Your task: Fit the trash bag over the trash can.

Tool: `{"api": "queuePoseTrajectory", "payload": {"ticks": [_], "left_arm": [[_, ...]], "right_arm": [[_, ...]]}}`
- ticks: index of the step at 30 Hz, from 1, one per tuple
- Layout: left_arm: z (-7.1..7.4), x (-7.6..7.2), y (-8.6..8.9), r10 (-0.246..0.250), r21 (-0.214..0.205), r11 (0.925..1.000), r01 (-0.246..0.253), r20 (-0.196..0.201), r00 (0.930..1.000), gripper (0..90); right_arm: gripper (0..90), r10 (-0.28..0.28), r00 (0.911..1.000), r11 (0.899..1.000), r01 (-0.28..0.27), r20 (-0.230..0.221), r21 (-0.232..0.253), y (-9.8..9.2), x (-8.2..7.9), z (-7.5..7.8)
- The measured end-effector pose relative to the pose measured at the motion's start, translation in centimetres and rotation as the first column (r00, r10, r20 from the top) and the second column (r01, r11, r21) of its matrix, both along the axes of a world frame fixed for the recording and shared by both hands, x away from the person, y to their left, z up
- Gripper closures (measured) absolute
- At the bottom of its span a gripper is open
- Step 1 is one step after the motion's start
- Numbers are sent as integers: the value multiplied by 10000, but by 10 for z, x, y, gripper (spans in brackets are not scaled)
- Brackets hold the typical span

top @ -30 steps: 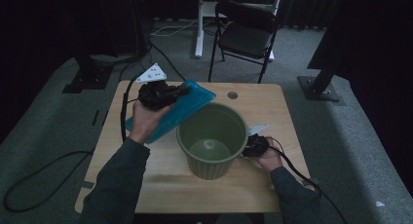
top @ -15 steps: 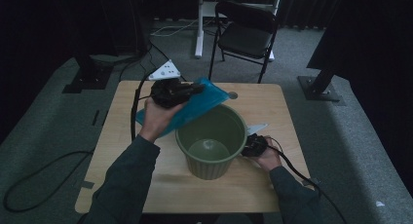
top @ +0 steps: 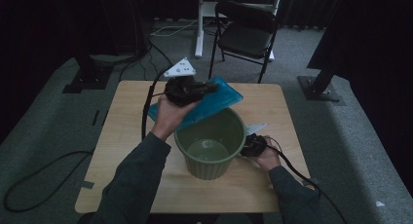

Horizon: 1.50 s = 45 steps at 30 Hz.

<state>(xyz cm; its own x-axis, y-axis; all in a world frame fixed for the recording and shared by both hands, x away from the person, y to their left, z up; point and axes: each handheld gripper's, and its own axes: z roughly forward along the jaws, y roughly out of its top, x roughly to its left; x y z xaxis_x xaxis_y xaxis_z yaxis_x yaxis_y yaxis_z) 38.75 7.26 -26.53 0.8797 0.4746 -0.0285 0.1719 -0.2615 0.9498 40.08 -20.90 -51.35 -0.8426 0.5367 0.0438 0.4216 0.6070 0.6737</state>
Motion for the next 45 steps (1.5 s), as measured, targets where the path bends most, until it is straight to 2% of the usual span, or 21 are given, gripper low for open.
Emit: {"api": "queuePoseTrajectory", "payload": {"ticks": [12,22,26,28,31,38,45], "left_arm": [[4,3,-28,-388,-100,9992,388,-50,9992,890],[6,3,-52,-689,124,9975,690,-63,9976,890],[6,4,-61,-797,39,9968,798,-132,9967,890],[7,5,-66,-841,210,9962,843,-113,9964,890],[9,5,-72,-894,229,9957,897,-100,9959,889],[9,5,-75,-1004,279,9945,1007,-104,9949,889],[4,5,-63,-1163,159,9930,1167,-242,9929,888]], "right_arm": [[722,36,10000,10000,-36,-16,23,0,0,0],[721,36,10000,9999,-36,-20,122,-1,0,1],[722,10,10000,9999,-10,-38,165,-2,0,2],[721,-15,10000,9999,17,-80,172,-2,0,2],[722,23,10000,9999,-23,-24,157,-3,0,2],[722,-46,10000,9997,46,4,240,-5,0,3],[722,-74,10000,9996,73,33,272,-7,0,3]]}}
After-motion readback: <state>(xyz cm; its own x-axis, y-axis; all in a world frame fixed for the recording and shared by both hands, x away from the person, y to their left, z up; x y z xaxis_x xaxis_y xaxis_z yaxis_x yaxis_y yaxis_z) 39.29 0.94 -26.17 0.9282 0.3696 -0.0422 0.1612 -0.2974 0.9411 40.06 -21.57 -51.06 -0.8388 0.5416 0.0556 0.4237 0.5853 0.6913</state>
